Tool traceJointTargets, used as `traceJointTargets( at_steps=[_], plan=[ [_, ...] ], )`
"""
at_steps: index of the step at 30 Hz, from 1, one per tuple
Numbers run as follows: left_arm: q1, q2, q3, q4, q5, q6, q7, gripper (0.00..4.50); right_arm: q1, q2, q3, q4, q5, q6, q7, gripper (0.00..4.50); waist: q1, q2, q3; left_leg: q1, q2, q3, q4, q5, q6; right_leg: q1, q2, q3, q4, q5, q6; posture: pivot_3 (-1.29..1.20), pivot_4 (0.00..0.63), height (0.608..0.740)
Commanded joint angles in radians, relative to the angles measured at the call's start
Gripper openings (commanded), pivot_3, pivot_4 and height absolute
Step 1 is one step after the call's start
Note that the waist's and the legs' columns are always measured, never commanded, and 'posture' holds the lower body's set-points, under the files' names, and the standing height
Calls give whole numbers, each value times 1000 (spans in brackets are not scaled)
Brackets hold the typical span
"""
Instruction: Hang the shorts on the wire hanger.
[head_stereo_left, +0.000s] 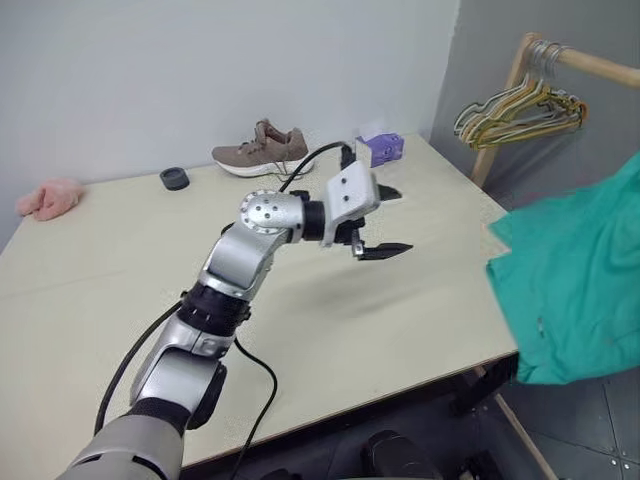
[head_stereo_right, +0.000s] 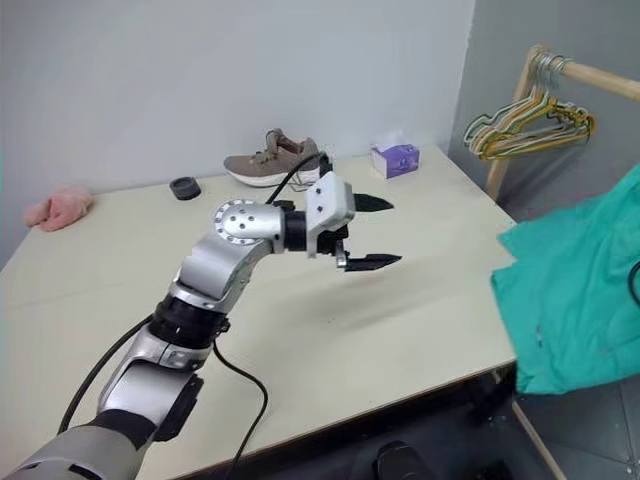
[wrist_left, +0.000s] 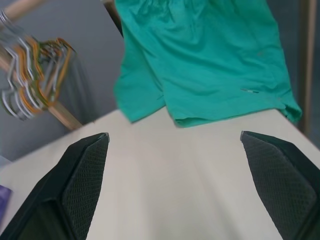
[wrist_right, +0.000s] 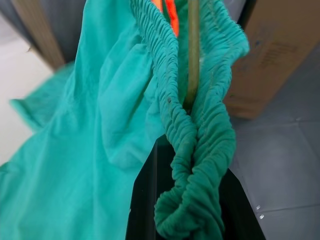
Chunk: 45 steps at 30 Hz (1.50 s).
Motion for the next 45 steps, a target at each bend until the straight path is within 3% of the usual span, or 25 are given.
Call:
traceJointTargets(
  at_steps=[1, 13, 22, 31, 34, 36, 45],
  plan=[
    [-55, -36, 13, 6, 6, -4, 28, 4460, -87, -74, 56, 151, -27, -122, 18, 0, -8, 0, 0, 1, 0, 1, -4, 0, 0, 4, 0, 1, -4, 0, 0, -366, 0, 740],
    [-185, -106, 71, 51, -64, 88, 32, 4460, -355, -127, 306, 578, -95, -206, 78, 0, -59, 0, 3, 9, 0, 16, -9, 0, 0, 5, -1, 15, -4, -3, 5, -361, 0, 740],
    [-202, -121, 101, -10, -207, 284, -12, 4460, -452, -112, 289, 646, -69, -211, 104, 0, -61, -2, 4, 15, 0, 24, -9, -2, 0, 8, -2, 23, -5, -4, 9, -352, 0, 740],
    [-195, -105, 87, -32, -217, 298, -33, 4500, -450, -113, 131, 540, 0, -150, 19, 2856, -61, -2, 4, 16, 0, 24, -9, -3, -1, 8, -2, 24, -5, -4, 9, -365, 0, 740],
    [-196, -104, 86, -22, -212, 289, -38, 4500, -403, -104, 95, 452, 23, -135, 25, 3993, -61, -2, 4, 16, 0, 24, -9, -3, -1, 8, -2, 24, -5, -4, 9, -372, 0, 740],
    [-196, -105, 87, -18, -212, 288, -38, 4500, -347, -96, 84, 360, 38, -150, 54, 4485, -61, -2, 4, 16, 0, 24, -9, -3, -1, 8, -2, 23, -5, -4, 10, -373, 0, 740],
    [-163, -89, 100, -16, -188, 276, 2, 4500, -46, 48, 144, -297, 137, -385, 241, 4485, -76, -1, 4, 16, 1, 24, -9, -4, -3, 8, -1, 24, -4, -5, 11, -358, 0, 740]
  ],
)
